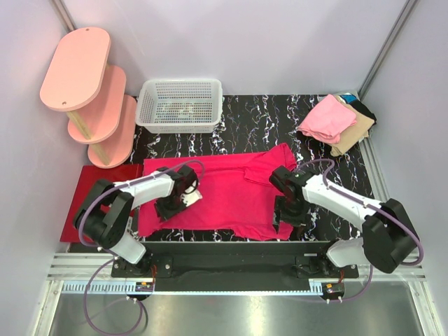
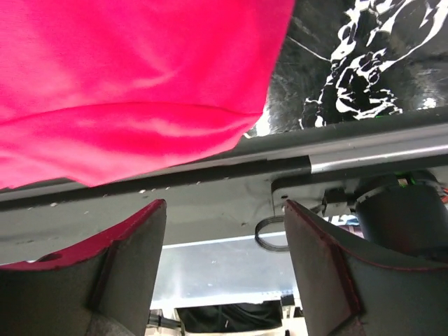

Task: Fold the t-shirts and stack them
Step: Flatten out the tshirt

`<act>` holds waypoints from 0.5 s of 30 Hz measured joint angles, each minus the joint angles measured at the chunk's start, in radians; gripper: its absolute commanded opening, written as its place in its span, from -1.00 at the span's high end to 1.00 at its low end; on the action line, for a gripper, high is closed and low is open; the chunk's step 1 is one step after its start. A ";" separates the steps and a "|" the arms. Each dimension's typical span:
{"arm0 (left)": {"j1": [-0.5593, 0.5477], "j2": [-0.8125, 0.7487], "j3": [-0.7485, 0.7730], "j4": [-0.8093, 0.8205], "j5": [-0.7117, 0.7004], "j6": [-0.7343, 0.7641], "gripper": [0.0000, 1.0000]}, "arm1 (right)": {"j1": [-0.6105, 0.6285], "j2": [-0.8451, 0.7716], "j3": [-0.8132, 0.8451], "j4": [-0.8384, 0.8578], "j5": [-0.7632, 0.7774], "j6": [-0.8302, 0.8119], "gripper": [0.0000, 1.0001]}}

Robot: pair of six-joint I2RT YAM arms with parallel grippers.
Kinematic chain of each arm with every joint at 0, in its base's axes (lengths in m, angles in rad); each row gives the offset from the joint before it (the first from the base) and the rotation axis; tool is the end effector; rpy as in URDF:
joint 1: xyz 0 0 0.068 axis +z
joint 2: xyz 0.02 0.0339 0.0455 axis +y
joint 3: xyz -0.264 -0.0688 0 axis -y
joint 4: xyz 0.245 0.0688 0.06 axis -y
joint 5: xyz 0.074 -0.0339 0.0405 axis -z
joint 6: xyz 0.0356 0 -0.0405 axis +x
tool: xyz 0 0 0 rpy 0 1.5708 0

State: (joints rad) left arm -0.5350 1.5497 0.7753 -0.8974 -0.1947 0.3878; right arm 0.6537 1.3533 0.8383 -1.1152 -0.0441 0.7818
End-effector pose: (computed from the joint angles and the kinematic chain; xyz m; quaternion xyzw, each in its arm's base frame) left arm 0.1932 -0.1065 0.1406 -0.4469 -0.8879 -0.1005 0.0430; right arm 0.1573 0.1224 0.1935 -0.0646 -0.9972 0.0029 0.0369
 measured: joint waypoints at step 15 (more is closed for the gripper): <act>0.306 -0.062 0.222 -0.047 0.117 0.051 0.37 | -0.254 0.403 0.564 0.089 0.152 -0.097 -0.61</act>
State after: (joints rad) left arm -0.2291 1.4876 0.9974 -0.9440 -0.0772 0.4393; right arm 0.3996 1.7565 1.4025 -1.0267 0.1078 0.6853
